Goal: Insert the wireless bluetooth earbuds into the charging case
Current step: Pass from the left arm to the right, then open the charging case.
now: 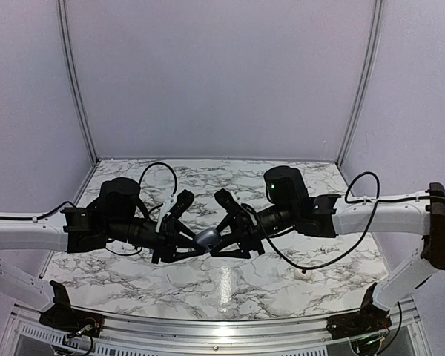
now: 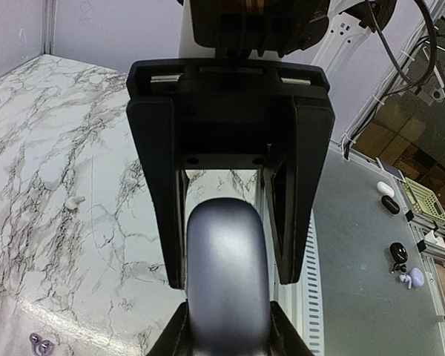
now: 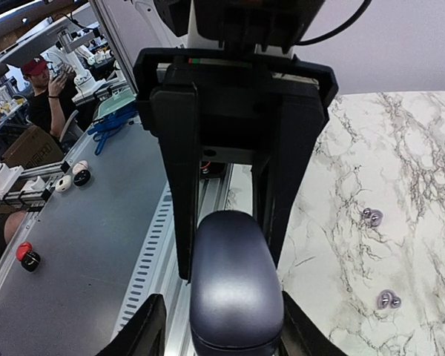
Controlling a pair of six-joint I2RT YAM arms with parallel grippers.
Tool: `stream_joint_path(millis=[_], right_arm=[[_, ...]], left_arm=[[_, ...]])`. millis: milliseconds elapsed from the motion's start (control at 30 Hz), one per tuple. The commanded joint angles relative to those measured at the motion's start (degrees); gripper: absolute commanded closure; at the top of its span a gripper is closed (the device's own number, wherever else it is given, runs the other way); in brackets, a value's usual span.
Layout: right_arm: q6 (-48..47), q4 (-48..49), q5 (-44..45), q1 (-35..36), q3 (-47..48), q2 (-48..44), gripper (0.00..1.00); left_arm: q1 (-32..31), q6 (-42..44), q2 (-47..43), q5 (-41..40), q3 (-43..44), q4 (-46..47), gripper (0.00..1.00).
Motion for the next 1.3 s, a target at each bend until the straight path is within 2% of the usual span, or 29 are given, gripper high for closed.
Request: stream_joint_path(millis=[0,433,467,600,667,867,1067,1267], right_arm=[[-0.5,0.8,-2.3,0.5,2.7,0.3,0.54],[-1.5,-0.7,-3.6,0.6,3.3,0.7,0.81],[-1.6,-0.6,-3.6,0.6,3.2,0.6,0.83],[-1.3,0.1,-2.5,0.0,2.4,0.5,0.86],[-1.3,0.6,-1.3,-0.7,1.6,0.4,0.87],[-0.4,6.7,-0.4,-4.3,-2.6,1.4,0.91],[-2.5,9.3,-0.5,-5.1,-4.7,3.9,0.95],[-2.7,13.7,0.0,-5.2,-7.8,5.4,0.96]], left_arm=[[-0.3,0.2,-0.1,0.0,1.1,3.1,0.77],[-0.4,0.5,-0.3,-1.0,0.4,4.1,0.75],[-0.3,0.5,-0.5,-1.4,0.2,4.1,0.71],[-0.3,0.6,-1.5,-4.1,-0.5,4.2,0.42],[-0.3,0.6,-1.8,-6.1,-0.7,4.2,0.33],[-0.3,2.2,1.0,-11.1,-0.3,4.4,0.28],[1.3,3.7,6.0,-8.6,2.0,4.4,0.23],[2.8,3.8,11.6,-5.5,3.7,5.2,0.22]])
